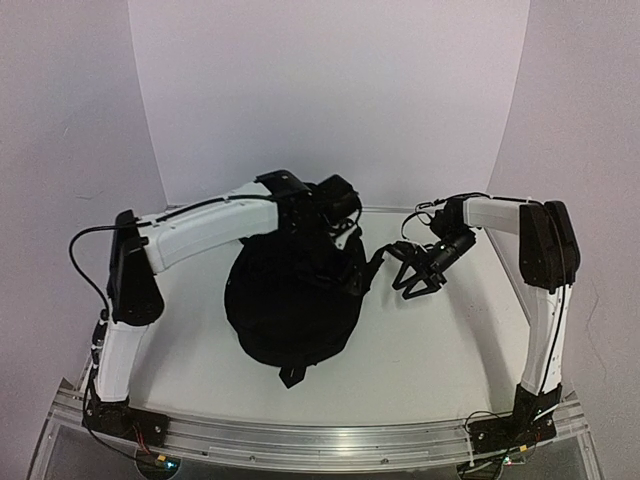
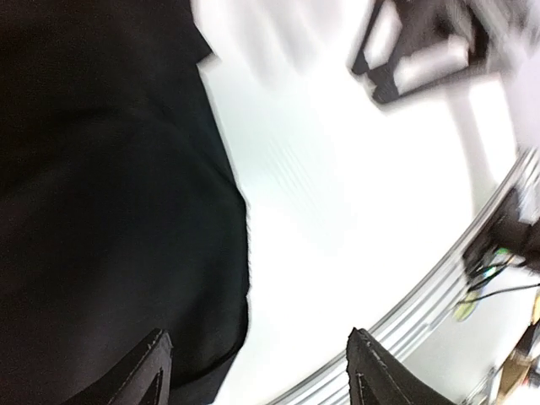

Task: Pack the student bag
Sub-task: Adjust the student bag at the center of the board.

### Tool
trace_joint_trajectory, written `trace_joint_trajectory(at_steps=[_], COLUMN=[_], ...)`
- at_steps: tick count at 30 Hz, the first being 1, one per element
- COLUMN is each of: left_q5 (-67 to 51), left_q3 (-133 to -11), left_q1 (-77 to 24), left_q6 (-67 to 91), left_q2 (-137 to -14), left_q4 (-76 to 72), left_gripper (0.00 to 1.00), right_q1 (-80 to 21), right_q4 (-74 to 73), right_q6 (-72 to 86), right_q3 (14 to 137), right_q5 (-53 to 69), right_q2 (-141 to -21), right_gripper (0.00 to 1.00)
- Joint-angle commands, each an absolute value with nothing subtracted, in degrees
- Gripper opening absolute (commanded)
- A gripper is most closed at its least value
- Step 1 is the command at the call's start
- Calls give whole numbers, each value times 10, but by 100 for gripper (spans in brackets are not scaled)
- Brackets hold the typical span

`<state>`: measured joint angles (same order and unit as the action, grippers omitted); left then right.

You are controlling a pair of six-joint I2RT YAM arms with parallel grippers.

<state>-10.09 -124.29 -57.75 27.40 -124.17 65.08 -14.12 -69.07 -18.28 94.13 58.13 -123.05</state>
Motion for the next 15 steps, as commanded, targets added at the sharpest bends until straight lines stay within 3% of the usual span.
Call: trace_joint_trajectory(at_steps=[1, 9, 15], left_q5=[-120, -89, -42], left_q3=[-1324, -1417, -1394], left_q1=[-605, -619, -618], left_q6=[233, 224, 246], left_q2=[-1302, -1402, -1416], left_q4=[722, 818, 827], left_gripper=[69, 72, 67], right_q1=[-158, -205, -221], right_q4=[-617, -526, -471], right_q6=[-108, -22, 30], right_q3=[955, 964, 958], right_q5=[601, 588, 575], right_q2=[-1262, -1292, -1310], right_gripper=[60, 60, 61])
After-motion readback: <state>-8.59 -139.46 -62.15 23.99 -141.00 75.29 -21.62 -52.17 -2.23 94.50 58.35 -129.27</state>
